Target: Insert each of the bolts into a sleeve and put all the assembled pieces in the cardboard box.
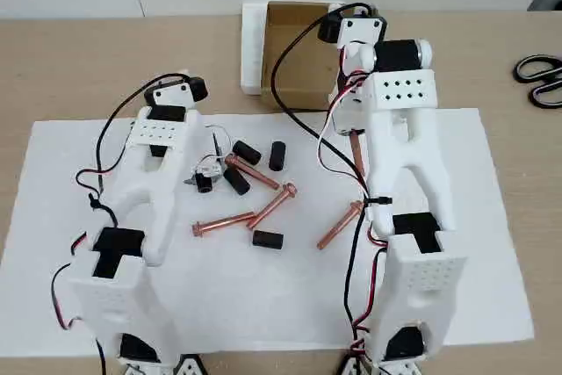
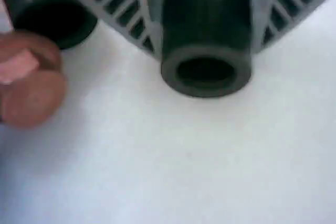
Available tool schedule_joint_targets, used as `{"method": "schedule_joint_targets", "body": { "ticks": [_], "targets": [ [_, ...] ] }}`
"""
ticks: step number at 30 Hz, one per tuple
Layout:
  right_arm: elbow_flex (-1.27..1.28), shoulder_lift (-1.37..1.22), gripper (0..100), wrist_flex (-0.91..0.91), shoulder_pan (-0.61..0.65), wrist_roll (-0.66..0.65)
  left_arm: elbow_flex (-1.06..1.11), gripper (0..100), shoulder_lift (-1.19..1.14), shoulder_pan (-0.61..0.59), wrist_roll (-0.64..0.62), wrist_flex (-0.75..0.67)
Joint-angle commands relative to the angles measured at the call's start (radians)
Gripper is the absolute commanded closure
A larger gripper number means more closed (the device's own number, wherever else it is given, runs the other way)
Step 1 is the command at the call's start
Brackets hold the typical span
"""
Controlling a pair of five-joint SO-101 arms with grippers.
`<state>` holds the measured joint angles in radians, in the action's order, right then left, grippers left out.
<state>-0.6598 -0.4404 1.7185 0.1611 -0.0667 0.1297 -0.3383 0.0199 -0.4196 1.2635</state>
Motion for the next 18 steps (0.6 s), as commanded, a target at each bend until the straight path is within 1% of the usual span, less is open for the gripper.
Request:
{"method": "schedule_joint_targets", "body": {
  "ticks": [1,3,6,13,15,18],
  "targets": [
    [-0.054,0.021,99.5,0.016,-0.005,0.008,-0.008,94,0.003,-0.011,-0.002,0.006],
    [-0.054,0.021,99.5,0.016,-0.005,0.008,-0.021,94,0.003,-0.012,0.0,0.014],
    [-0.054,0.021,99.5,0.016,-0.005,0.008,-0.108,94,0.003,-0.014,0.009,0.115],
    [-0.057,0.022,99.5,0.016,-0.004,0.009,-0.406,94,0.003,-0.012,0.161,0.379],
    [-0.057,0.033,99.5,0.016,-0.004,0.009,-0.469,94,0.003,-0.012,0.209,0.427],
    [-0.048,0.11,99.5,0.016,-0.004,0.009,-0.532,100,0.003,-0.012,0.261,0.45]
  ]
}}
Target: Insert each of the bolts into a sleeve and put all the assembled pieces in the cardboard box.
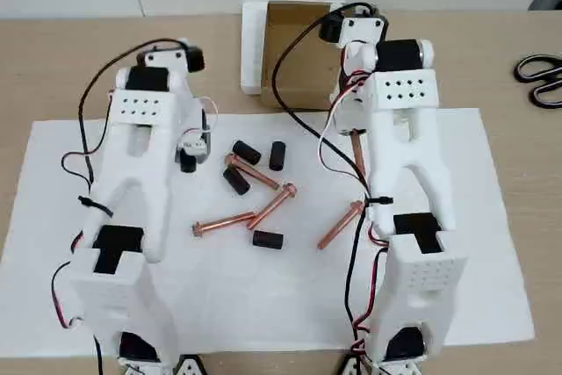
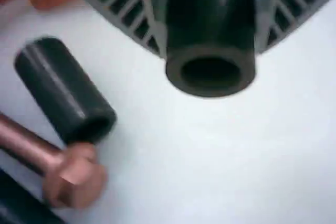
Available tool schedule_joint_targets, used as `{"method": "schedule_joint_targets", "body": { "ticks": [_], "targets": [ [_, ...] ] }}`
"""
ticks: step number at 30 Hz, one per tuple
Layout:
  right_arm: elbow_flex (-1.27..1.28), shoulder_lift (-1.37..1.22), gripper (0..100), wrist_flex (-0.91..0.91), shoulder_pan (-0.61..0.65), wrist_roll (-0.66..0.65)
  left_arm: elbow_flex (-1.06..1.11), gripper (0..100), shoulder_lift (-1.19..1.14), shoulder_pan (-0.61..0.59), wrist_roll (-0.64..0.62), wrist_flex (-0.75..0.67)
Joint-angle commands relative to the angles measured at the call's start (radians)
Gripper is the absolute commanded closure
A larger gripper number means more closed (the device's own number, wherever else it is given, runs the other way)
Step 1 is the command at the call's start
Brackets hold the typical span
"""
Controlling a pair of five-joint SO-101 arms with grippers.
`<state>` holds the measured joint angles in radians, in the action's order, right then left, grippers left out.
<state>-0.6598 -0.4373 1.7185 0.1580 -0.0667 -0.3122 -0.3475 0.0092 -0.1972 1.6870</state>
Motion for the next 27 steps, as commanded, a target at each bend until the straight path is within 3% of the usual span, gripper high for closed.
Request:
{"method": "schedule_joint_targets", "body": {
  "ticks": [1,13,20,27],
  "targets": [
    [-0.038,0.14,99.4,0.016,-0.001,0.009,-0.097,99,0.012,-0.002,0.041,0.032],
    [0.178,0.561,99.1,-0.031,0.047,0.003,-0.153,100,0.012,0.017,0.043,0.058],
    [0.288,0.639,99.1,-0.108,0.045,0.003,-0.151,100,0.012,0.138,0.044,0.064],
    [0.31,0.634,99.1,-0.11,-0.013,0.003,-0.147,100,0.005,0.133,0.044,0.064]
  ]
}}
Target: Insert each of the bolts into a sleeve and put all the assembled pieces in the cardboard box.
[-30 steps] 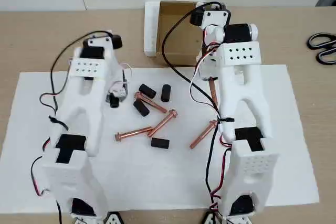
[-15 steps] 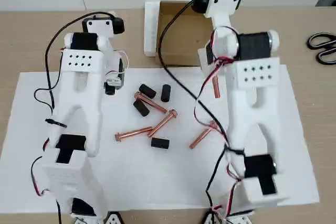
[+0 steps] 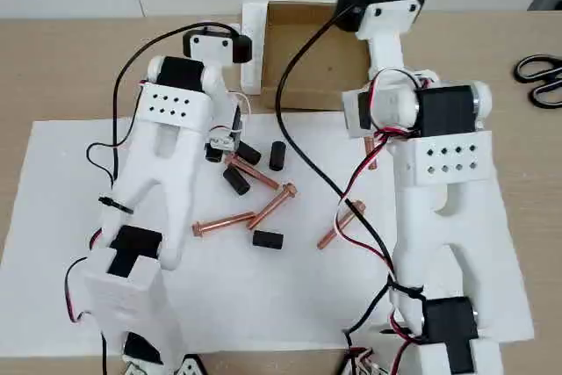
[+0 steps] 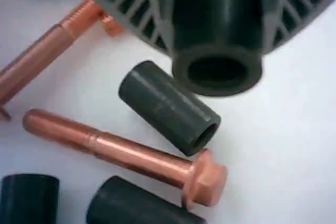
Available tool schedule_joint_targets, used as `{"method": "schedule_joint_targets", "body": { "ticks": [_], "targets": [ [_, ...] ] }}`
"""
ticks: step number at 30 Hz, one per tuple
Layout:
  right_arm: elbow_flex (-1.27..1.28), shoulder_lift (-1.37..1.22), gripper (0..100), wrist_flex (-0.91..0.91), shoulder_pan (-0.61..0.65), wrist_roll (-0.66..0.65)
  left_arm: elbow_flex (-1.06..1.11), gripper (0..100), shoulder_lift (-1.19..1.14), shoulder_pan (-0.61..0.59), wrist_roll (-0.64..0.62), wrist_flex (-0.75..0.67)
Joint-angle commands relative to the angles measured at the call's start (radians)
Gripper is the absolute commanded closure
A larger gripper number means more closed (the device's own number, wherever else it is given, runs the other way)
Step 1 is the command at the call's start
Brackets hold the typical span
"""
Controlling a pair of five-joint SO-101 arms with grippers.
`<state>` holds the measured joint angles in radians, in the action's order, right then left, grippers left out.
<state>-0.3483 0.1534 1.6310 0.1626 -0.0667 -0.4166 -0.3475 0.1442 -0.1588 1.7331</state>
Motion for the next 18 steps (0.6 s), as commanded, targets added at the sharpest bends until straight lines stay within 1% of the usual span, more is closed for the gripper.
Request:
{"method": "schedule_joint_targets", "body": {
  "ticks": [1,8,14,16,18],
  "targets": [
    [0.008,0.042,99.1,-0.024,-0.019,0.003,-0.041,100,0.003,-0.003,0.006,0.018],
    [0.15,-0.007,99.1,-0.101,-0.005,0.009,0.004,100,0.005,-0.021,0.006,0.018],
    [0.169,-0.005,99.3,-0.134,-0.007,0.011,0.031,100,0.003,-0.015,0.006,0.018],
    [0.169,-0.007,99.3,-0.134,-0.012,0.011,0.031,100,0.002,0.006,0.006,0.012],
    [0.169,-0.007,99.3,-0.134,-0.013,0.009,0.033,100,0.002,0.055,0.006,-0.002]
  ]
}}
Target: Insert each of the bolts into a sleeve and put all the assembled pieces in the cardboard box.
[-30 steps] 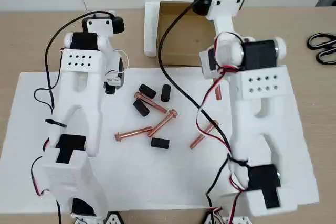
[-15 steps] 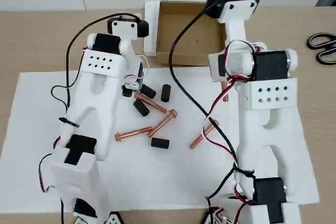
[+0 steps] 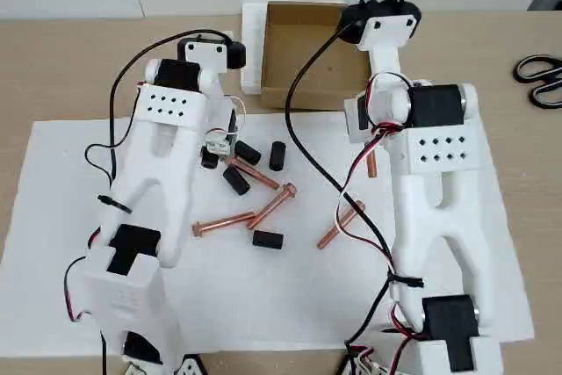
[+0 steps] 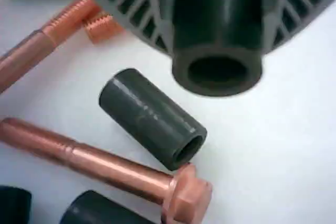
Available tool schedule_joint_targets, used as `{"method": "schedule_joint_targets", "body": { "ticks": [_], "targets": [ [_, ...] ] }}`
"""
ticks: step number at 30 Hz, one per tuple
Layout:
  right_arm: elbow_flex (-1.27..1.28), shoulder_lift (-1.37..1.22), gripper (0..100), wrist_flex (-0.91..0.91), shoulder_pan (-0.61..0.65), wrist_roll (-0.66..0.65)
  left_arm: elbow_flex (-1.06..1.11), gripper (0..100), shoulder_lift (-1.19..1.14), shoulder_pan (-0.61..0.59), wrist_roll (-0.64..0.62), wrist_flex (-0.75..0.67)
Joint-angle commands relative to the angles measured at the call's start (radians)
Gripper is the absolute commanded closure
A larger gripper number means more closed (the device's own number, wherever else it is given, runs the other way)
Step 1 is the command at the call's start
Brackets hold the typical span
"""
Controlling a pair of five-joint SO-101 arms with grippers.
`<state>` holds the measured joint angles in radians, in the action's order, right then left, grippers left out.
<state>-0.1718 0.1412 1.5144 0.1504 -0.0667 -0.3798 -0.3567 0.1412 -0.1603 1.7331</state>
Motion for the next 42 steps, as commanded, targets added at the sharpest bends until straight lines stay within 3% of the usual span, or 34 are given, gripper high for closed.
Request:
{"method": "schedule_joint_targets", "body": {
  "ticks": [1,6,21,42],
  "targets": [
    [-0.008,0.005,99.3,-0.018,-0.001,0.009,-0.002,100,0.011,0.092,0.008,-0.014],
    [-0.008,0.007,99.3,-0.012,-0.015,0.009,-0.001,100,-0.026,0.233,0.003,-0.109],
    [-0.008,0.008,99.3,-0.008,-0.191,0.009,-0.013,100,-0.233,0.408,-0.035,-0.344],
    [-0.008,0.008,99.3,-0.019,-0.183,0.011,-0.074,100,-0.267,0.471,-0.041,-0.408]
  ]
}}
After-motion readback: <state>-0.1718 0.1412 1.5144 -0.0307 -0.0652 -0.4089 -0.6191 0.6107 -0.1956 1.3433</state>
